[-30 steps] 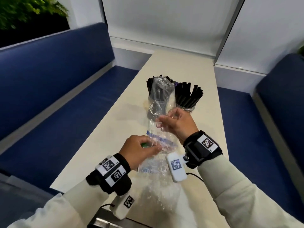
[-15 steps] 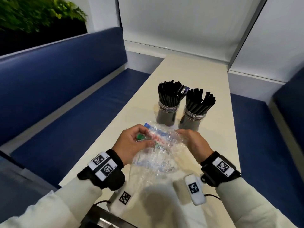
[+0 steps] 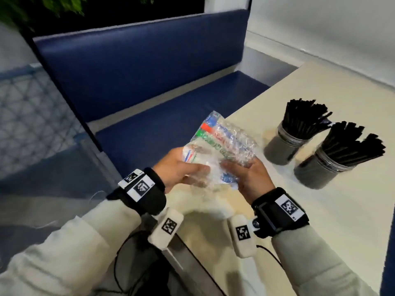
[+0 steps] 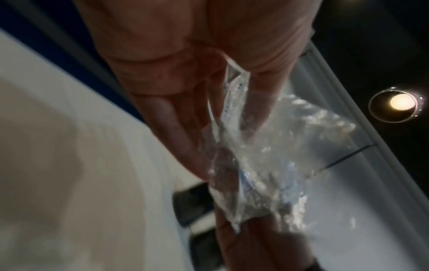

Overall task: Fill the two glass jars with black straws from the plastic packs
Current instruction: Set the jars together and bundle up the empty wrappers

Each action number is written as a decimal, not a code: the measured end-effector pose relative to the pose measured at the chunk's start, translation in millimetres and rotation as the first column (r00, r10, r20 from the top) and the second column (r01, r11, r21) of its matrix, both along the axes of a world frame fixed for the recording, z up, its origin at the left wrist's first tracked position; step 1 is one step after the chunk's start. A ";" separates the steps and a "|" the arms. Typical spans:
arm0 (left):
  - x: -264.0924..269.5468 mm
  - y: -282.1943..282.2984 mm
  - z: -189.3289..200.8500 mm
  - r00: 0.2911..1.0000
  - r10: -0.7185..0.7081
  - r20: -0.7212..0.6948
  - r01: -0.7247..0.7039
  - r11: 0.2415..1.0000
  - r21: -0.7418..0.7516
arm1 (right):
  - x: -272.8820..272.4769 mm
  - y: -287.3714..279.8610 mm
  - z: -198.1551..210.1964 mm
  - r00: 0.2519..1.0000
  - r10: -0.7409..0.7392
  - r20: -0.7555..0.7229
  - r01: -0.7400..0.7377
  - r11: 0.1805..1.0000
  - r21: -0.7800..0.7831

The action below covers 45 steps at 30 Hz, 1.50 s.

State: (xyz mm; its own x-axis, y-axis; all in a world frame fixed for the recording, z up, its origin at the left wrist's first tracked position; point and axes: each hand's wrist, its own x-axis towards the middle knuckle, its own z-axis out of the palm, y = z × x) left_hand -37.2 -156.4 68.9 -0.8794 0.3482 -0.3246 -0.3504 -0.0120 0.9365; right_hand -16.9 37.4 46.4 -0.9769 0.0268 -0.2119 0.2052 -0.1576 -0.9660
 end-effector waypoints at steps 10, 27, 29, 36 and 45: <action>16.9 -211.5 -90.5 0.833 0.532 0.152 -0.538 0.843 -0.002 | -3.7 -234.7 -77.5 0.935 0.329 0.133 -0.349 0.920 0.177; -75.0 -215.6 -378.3 0.750 0.529 0.396 -0.473 0.848 -0.238 | -53.9 -286.9 -319.9 0.838 -0.348 0.419 0.201 0.913 0.356; -89.3 -200.2 -392.0 0.803 0.456 0.383 -0.397 0.889 -0.227 | -52.3 -276.5 -335.0 0.865 -0.358 0.350 0.192 0.883 0.429; -111.3 -156.0 -445.8 0.939 0.262 0.224 -0.150 0.896 -0.419 | -60.2 -238.5 -393.6 0.928 -0.211 0.307 -0.066 0.719 0.692; -131.6 -124.8 -487.9 0.892 -0.446 -0.075 0.270 0.658 -0.703 | -77.3 -221.1 -431.1 0.838 -0.245 0.488 -0.163 0.741 0.652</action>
State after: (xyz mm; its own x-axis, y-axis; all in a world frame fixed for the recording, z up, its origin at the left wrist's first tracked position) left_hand -168.7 -281.2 -419.0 -0.8083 0.4238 -0.4088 0.0237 0.7171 0.6965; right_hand -94.2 -183.7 -384.7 -0.7122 0.3919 -0.5825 0.7012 0.4374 -0.5630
